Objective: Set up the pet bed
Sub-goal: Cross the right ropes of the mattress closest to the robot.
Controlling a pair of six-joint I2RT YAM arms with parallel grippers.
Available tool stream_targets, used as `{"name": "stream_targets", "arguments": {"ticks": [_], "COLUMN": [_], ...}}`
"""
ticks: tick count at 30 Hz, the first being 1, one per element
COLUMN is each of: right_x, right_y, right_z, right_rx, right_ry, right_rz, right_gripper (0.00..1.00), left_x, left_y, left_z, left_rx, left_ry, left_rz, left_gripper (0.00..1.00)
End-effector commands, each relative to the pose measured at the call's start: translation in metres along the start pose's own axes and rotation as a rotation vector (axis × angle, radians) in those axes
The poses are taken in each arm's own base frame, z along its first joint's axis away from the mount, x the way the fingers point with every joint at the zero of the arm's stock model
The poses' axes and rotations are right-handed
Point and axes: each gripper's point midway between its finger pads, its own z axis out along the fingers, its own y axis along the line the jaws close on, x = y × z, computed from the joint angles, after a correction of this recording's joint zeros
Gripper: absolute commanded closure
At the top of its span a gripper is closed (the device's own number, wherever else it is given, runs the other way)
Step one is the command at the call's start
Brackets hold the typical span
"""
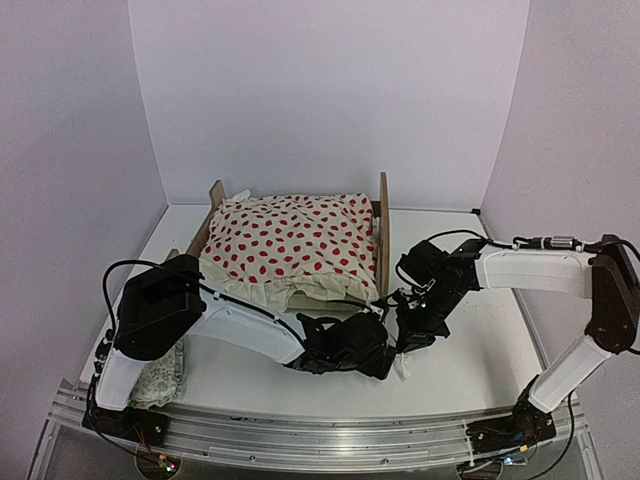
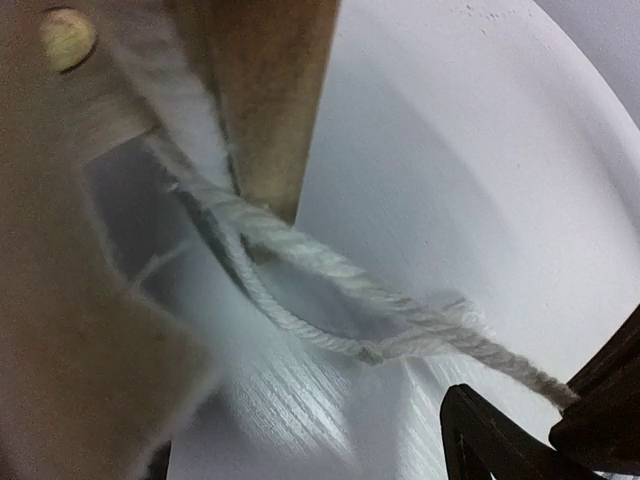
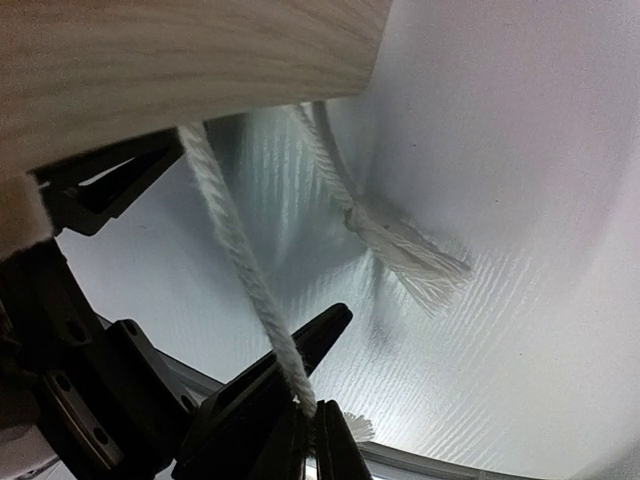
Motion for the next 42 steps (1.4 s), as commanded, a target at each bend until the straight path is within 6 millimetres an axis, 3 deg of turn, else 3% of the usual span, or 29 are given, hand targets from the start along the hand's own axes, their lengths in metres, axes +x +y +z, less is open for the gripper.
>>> {"name": "stream_targets", "arguments": {"ticks": [1,4,10,15,19,21,24,28,33,39,42], "right_x": [-0.010,-0.008,-0.004,0.000,0.000,0.000,-0.001,-0.002,-0.007,-0.010,-0.016], "right_y": [0.014,0.012,0.008,0.004,0.003,0.003,0.004,0.006,0.008,0.018,0.026], "right_z": [-0.009,-0.008,-0.004,0.000,0.001,0.001,0.002,0.003,0.002,0.006,0.007], "right_rx": [-0.041,-0.036,-0.029,-0.020,-0.018,-0.017,-0.018,-0.022,-0.023,-0.054,-0.075], "right_ry": [-0.043,-0.039,-0.024,-0.011,-0.010,-0.008,-0.005,0.001,-0.006,0.023,0.034], "right_rz": [-0.028,-0.018,-0.004,-0.008,-0.012,-0.012,-0.010,-0.009,-0.022,-0.027,-0.007], "right_gripper": [0.93,0.94,0.94,0.94,0.94,0.94,0.94,0.94,0.91,0.90,0.90], "left_x": [-0.018,-0.018,0.001,0.002,0.006,0.006,0.005,0.002,-0.012,-0.053,-0.054], "left_y": [0.010,0.016,0.051,0.054,0.055,0.058,0.066,0.075,0.069,0.022,-0.001], "left_z": [0.006,0.012,0.011,0.017,0.014,0.007,-0.008,-0.028,-0.053,-0.092,-0.112], "left_rx": [-0.118,-0.178,-0.346,-0.344,-0.339,-0.337,-0.346,-0.359,-0.277,0.065,0.258], "left_ry": [-0.007,0.003,-0.002,-0.020,-0.005,-0.006,-0.012,-0.021,-0.059,-0.250,-0.315], "left_rz": [-0.118,-0.159,-0.272,-0.292,-0.275,-0.267,-0.228,-0.164,-0.134,-0.043,0.004], "left_gripper": [0.05,0.04,0.07,0.14,0.31,0.50,0.56,0.54,0.45,0.33,0.25]}}
